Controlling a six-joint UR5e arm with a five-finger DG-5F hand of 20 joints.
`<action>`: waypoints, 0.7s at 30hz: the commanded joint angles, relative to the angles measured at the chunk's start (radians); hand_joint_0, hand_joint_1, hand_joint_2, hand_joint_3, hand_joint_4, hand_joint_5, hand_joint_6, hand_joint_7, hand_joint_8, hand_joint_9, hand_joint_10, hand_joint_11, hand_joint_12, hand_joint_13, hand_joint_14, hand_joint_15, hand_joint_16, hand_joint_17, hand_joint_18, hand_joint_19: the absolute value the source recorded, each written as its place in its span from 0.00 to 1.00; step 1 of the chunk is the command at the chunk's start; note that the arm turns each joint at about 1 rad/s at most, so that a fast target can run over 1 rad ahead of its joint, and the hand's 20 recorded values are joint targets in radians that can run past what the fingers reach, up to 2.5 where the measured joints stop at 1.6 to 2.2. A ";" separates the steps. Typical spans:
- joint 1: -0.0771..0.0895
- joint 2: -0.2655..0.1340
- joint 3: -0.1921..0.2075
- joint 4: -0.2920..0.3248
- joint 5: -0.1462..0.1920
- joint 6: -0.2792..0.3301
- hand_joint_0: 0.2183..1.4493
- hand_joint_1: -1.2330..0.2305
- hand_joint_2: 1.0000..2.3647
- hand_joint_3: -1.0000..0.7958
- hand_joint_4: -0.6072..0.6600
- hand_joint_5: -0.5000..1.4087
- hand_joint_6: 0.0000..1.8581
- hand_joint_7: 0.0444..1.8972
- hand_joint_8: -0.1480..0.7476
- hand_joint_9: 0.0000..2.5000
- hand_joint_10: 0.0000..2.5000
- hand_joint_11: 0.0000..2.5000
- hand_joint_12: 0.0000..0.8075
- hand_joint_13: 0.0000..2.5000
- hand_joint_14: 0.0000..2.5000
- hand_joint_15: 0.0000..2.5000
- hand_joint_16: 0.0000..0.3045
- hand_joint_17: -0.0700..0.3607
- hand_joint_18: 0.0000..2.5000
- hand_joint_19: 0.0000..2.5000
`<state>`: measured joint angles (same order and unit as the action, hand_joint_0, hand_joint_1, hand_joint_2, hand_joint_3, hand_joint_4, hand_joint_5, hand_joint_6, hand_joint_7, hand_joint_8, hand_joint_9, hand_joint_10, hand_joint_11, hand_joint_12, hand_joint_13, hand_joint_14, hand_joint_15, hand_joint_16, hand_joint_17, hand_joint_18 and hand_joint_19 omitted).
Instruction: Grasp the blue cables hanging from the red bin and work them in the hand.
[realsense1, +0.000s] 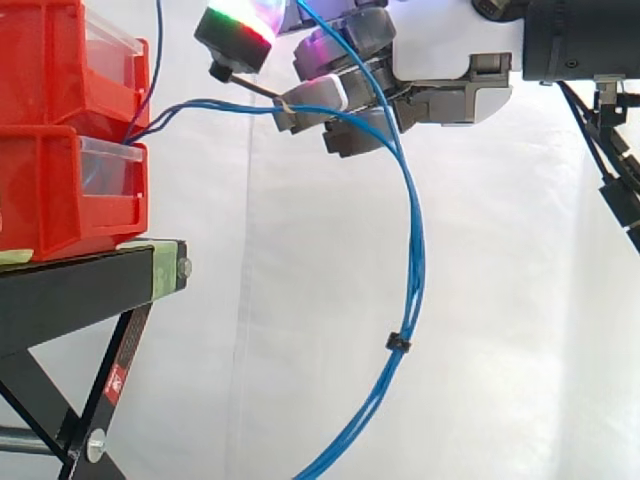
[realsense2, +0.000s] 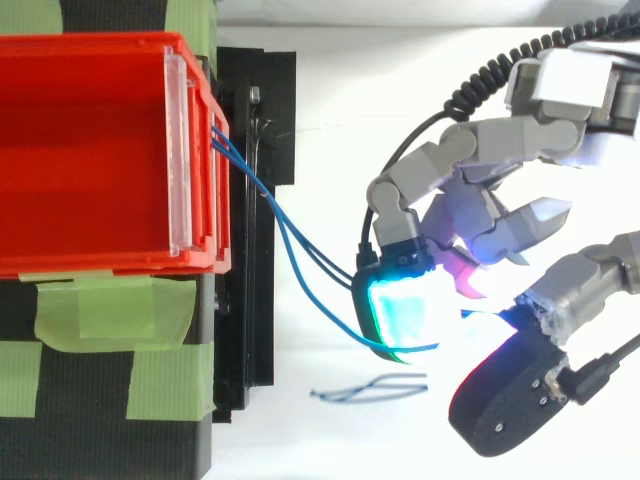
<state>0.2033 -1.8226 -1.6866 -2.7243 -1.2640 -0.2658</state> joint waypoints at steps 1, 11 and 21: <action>-0.001 0.000 -0.001 0.000 0.000 -0.001 0.58 0.36 0.01 0.20 0.59 0.47 0.32 0.71 0.56 0.26 1.00 0.80 0.59 0.34 0.19 0.59 0.18 0.45 0.40 0.56; 0.001 0.000 -0.001 0.000 0.000 -0.001 0.58 0.36 0.01 0.21 0.58 0.47 0.32 0.71 0.57 0.27 1.00 0.81 0.58 0.36 0.16 0.60 0.18 0.44 0.41 0.56; 0.001 0.000 0.001 0.000 0.000 -0.001 0.58 0.35 0.01 0.22 0.57 0.48 0.32 0.71 0.57 0.27 1.00 0.82 0.57 0.38 0.16 0.61 0.18 0.44 0.43 0.56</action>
<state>0.2032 -1.8225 -1.6864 -2.7244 -1.2640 -0.2669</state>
